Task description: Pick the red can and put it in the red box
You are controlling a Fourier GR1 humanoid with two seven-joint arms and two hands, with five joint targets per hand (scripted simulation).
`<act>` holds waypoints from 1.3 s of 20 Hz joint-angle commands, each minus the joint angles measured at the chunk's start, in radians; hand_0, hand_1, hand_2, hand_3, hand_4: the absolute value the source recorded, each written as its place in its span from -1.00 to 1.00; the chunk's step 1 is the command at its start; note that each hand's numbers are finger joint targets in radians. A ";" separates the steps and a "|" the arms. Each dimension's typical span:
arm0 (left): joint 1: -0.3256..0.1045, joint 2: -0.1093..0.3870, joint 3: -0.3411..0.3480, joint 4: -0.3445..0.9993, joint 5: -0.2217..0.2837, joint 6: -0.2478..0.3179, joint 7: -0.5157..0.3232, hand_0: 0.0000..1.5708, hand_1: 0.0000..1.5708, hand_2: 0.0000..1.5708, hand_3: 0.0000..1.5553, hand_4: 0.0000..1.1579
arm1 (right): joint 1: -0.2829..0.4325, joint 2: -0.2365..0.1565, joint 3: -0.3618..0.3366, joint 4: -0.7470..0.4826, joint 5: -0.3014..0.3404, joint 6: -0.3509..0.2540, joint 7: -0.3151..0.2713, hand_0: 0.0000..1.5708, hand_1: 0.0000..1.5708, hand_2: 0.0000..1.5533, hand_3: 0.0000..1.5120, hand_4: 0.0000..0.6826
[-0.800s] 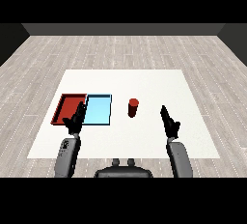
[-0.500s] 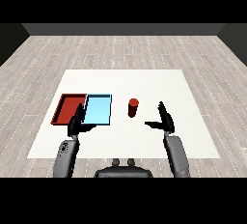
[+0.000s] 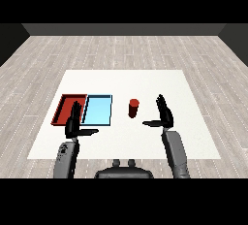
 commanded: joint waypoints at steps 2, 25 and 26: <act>-0.039 -0.023 -0.006 0.026 -0.028 0.031 -0.035 -1.00 -1.00 -1.00 -1.00 -1.00 | 0.033 0.009 0.019 0.001 0.006 0.017 -0.055 -1.00 -1.00 -1.00 -1.00 -1.00; 0.043 -0.016 0.007 -0.001 0.002 -0.020 -0.075 -1.00 -1.00 -1.00 -1.00 -1.00 | -0.212 0.000 -0.048 0.286 -0.067 -0.010 -0.064 -1.00 -1.00 -1.00 -1.00 -1.00; -0.004 -0.044 -0.020 0.010 -0.039 0.030 -0.048 -1.00 -1.00 -1.00 -1.00 -1.00 | -0.271 0.028 -0.058 0.383 -0.066 -0.024 -0.131 -1.00 -1.00 -1.00 -1.00 -1.00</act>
